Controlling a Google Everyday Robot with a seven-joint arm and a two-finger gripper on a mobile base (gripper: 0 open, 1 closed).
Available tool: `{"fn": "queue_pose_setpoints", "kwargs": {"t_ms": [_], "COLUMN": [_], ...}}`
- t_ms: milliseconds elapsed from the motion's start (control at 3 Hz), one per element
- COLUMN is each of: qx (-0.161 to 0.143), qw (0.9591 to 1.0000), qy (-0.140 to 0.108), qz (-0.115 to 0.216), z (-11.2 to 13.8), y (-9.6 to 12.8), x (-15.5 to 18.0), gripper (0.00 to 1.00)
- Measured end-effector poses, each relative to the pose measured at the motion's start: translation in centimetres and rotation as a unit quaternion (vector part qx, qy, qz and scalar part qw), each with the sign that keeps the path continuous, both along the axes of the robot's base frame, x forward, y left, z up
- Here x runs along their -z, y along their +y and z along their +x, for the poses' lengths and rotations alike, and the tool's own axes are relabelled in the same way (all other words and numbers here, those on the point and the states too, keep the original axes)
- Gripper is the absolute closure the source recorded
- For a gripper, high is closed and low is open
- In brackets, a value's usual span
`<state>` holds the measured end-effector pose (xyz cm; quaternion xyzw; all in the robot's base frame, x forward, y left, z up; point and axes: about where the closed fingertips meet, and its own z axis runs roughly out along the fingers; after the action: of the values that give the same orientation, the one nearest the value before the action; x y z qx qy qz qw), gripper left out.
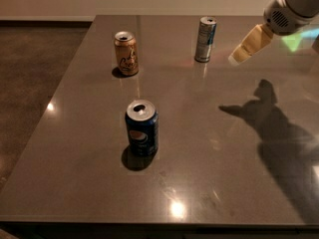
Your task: Move redbull can near orange can
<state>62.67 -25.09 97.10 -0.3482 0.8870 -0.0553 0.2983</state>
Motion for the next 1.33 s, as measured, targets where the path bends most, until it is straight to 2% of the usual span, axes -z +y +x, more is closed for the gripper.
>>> {"fn": "queue_pose_setpoints", "kwargs": {"t_ms": [333, 667, 1000, 1333], "qx": [0.041, 0.069, 0.077, 0.071], "qw": [0.9988, 0.9970, 0.9961, 0.9957], "qy": [-0.005, 0.005, 0.017, 0.024], "qz": [0.028, 0.034, 0.040, 0.054], "z": [3.8, 7.6, 10.5, 12.3], "y": [-0.3, -0.3, 0.1, 1.2], "x": [1.1, 2.7, 4.0, 5.0], "gripper": [0.00, 0.00, 0.00, 0.00]}}
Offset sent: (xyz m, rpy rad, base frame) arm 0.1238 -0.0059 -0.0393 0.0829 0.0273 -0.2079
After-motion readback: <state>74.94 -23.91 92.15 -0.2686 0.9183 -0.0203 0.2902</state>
